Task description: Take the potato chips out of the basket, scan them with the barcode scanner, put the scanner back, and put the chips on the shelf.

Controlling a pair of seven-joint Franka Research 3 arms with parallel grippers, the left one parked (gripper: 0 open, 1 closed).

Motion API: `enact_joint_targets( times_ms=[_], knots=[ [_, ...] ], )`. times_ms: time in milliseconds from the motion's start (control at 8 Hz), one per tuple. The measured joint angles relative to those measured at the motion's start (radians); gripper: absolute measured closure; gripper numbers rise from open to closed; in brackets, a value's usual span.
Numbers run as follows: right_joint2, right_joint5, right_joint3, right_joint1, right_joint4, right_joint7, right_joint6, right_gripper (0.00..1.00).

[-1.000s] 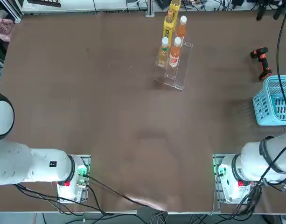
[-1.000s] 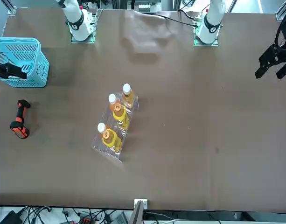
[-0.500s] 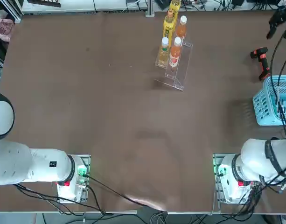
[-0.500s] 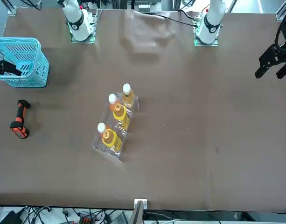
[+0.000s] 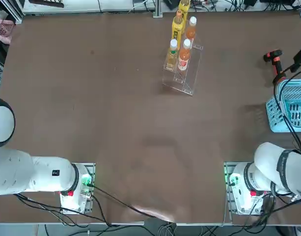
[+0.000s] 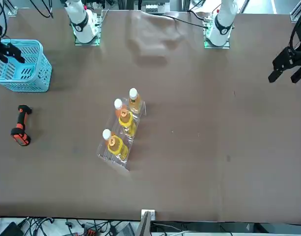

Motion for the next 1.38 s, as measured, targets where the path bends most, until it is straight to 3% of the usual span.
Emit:
enact_joint_targets(
  times_ms=[500, 1000, 1375],
  knots=[
    [0.031, 0.000, -0.150, -0.012, -0.148, -0.173, 0.211, 0.00],
    [0.055, 0.000, -0.171, -0.036, -0.300, -0.195, 0.412, 0.00],
    [0.072, 0.000, -0.173, -0.094, -0.327, -0.226, 0.461, 0.00]
  ],
)
